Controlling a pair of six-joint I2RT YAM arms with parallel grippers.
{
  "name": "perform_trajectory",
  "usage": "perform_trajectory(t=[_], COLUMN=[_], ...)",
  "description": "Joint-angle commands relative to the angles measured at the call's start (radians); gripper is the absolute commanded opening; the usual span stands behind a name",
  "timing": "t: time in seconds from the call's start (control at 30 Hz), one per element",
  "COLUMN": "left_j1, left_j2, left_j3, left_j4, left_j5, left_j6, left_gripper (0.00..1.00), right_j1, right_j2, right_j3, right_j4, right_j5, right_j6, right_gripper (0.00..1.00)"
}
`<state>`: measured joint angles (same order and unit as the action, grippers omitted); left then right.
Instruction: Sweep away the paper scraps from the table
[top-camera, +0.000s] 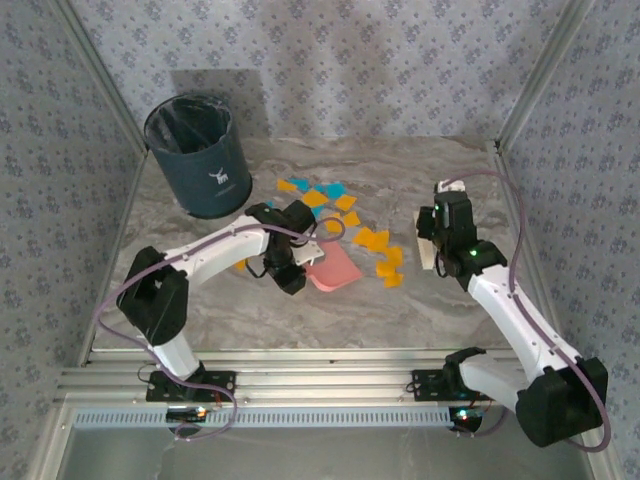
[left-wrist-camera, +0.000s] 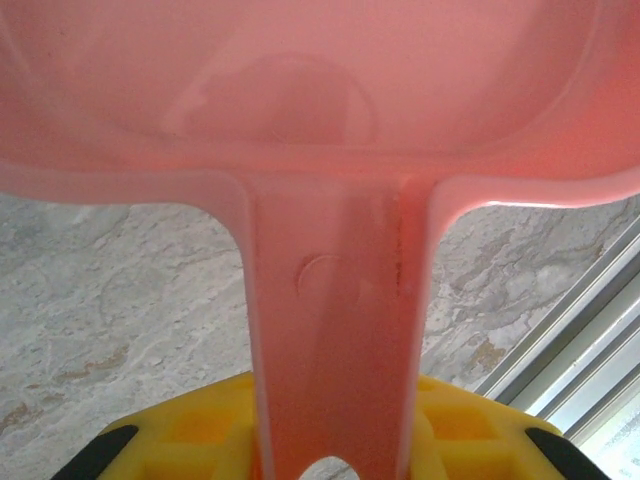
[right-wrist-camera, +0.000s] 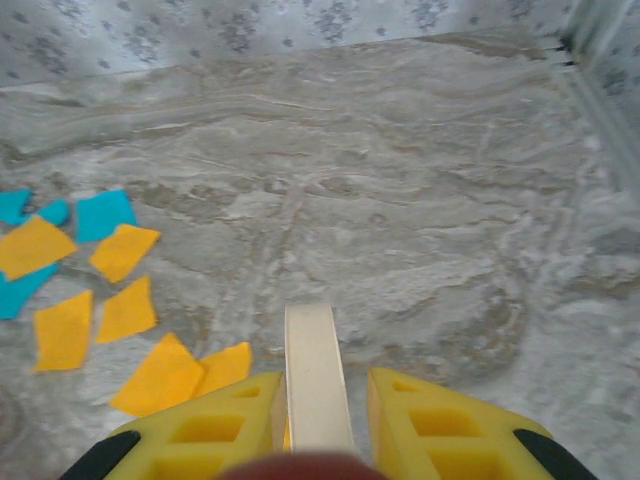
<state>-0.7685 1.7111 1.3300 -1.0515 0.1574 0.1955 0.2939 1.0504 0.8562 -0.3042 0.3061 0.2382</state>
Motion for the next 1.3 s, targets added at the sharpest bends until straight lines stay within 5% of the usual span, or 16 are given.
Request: perform_trajectory(t=[0.0, 0.53, 1.27], left_j1=[-0.041, -0.12, -0.12], left_j2=[0.033, 0.178, 0.301], left_j3=[0.06, 0.2, 0.284], left_j4=[-0.092, -0.22, -0.233], left_j5=[-0.033, -0.001, 0.018], left_j6=[0.025, 0.046, 0.023], left_gripper=[0.0, 0.0, 0.0], right_j1=[-0.005, 0.082, 0.18], right_j2=[-0.02, 0.056, 0.12], right_j3=[-0.023, -0.087, -0.089], right_j4=[-0.008, 0.087, 0.159], right_j5=[0.116, 0.109, -0.12], right_j6=[-0.059, -0.059, 0.028], right_gripper=[0.0, 0.0, 0.0])
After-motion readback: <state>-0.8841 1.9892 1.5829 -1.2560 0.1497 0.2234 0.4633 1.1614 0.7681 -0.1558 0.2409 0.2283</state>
